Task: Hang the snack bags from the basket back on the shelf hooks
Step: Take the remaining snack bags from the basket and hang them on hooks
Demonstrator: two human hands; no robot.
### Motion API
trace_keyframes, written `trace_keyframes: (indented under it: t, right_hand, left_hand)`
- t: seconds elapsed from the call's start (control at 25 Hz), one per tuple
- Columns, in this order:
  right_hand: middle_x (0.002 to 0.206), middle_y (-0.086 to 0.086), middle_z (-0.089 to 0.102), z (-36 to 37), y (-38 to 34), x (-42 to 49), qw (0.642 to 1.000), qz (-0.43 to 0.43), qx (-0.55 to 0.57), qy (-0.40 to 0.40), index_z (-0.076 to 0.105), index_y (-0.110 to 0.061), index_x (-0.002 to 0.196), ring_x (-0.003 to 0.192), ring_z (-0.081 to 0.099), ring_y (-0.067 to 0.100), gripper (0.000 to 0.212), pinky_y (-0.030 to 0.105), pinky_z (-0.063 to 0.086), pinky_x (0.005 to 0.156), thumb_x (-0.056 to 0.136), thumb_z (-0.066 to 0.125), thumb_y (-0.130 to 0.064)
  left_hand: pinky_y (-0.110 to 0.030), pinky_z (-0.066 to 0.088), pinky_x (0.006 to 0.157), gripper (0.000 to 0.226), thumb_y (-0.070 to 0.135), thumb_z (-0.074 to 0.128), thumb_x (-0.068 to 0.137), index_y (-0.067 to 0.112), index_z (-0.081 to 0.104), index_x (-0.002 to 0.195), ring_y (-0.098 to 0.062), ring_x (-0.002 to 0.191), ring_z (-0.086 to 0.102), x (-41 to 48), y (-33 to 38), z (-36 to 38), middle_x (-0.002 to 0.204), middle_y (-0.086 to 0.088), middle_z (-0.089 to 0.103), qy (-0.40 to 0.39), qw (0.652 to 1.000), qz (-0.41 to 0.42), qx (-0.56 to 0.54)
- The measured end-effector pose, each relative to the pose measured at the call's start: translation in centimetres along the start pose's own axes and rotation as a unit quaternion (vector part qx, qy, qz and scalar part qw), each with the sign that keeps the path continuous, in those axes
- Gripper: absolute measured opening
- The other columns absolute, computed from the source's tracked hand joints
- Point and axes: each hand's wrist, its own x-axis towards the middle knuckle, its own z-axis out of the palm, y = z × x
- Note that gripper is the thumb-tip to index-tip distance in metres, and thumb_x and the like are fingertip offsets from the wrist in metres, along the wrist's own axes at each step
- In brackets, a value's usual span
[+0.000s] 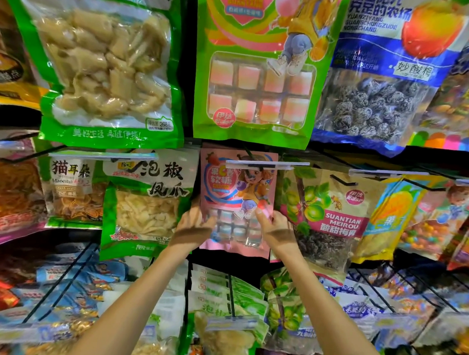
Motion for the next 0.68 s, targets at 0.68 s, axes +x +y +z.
trace_keyframes:
  t: [0.68]
  right_hand:
    - [0.117,0.011,0.062,-3.9,-0.8,-4.6,0.924,-0.127,-0.330,-0.145,0.057,-0.010,0.123,0.105,0.062,0.032,0.043,0.035,0.051,0.079,0.099,0.046,-0.043]
  left_hand:
    - [-0.041,0.041,0.104,0.056,0.044,0.044,0.096,0.015,0.039,0.143,-0.030,0.128,0.043,-3.8,1.7,-1.2,0.139,-0.009,0.044,-0.040,0.948,0.067,0.309]
